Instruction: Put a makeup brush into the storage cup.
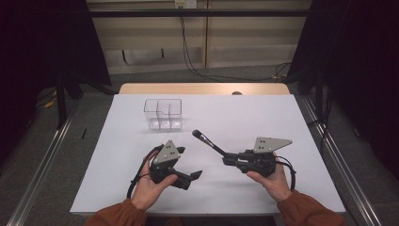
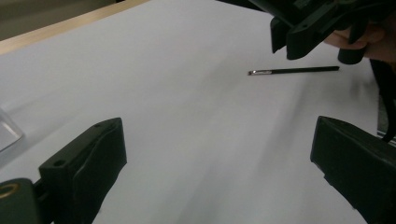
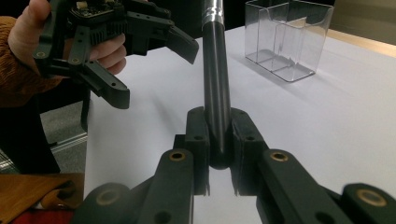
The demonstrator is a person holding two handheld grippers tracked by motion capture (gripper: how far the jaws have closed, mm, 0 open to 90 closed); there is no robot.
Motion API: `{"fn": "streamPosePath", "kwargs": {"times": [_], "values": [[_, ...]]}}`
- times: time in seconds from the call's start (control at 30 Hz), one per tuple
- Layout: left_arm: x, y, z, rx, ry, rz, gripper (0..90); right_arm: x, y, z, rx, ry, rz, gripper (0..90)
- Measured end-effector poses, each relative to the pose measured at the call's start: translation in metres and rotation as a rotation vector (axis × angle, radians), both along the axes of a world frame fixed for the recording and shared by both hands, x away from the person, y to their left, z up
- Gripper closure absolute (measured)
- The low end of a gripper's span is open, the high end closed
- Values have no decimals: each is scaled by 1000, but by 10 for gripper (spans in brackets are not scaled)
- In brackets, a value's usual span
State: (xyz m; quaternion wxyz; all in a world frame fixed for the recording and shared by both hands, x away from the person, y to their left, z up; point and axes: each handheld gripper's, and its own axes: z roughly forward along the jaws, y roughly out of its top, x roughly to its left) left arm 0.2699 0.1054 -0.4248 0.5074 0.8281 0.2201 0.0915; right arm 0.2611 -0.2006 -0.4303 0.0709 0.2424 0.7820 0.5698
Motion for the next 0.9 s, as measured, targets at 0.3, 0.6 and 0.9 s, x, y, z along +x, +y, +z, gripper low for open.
{"fn": "streamPosePath", "kwargs": {"times": [0.3,0.6,0.9], "values": [[2,-16,3,-54,-2,-26,38,0,1,-1,-4,-4,11,798],[7,-32,7,-97,-10,-44,52,-1,3,-1,-9,-6,20,798],[6,-44,9,-124,-40,-43,96,0,2,-1,-5,-1,18,798]]}}
